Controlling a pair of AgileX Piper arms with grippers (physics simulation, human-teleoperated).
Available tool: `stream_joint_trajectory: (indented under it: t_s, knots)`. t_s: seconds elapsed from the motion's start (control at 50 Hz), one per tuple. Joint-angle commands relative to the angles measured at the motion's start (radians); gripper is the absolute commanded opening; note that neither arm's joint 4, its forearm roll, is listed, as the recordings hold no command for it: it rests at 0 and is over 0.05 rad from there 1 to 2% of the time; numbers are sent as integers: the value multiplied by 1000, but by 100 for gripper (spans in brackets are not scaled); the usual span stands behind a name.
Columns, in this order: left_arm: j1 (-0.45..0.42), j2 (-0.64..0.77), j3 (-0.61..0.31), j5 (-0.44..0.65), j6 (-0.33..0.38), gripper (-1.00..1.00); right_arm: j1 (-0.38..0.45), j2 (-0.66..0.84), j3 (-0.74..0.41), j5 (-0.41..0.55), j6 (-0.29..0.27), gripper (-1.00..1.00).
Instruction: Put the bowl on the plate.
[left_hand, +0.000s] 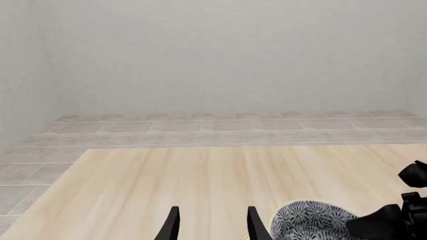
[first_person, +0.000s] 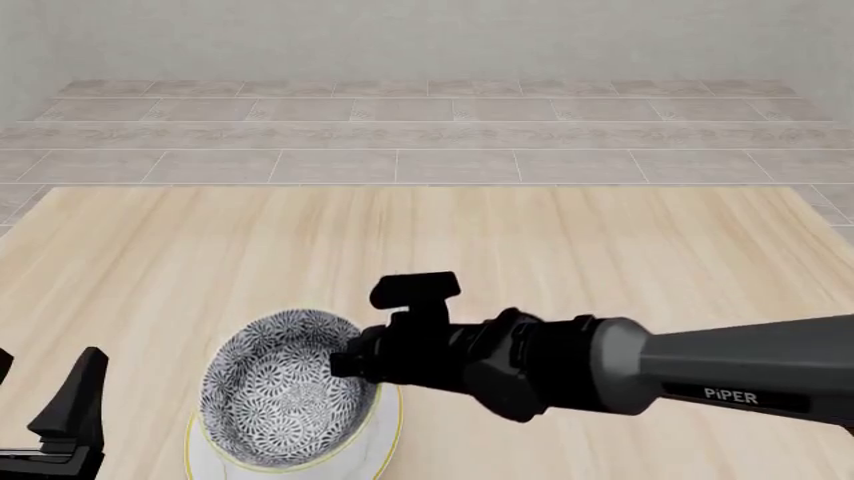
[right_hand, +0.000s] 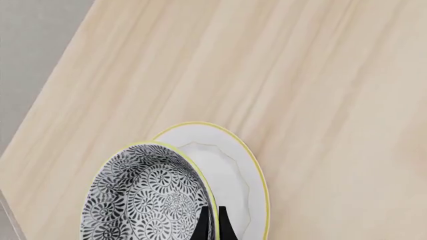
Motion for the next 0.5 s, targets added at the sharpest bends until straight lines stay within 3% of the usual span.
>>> stream_joint_trajectory:
  t_s: [0.02, 0.5]
  knots:
    - [-2, 0, 0, -1, 2, 100, 6, 15, 4, -26, 22, -100]
    - [-1, 0, -2, -2, 3, 100, 9, 57, 10, -71, 35, -100]
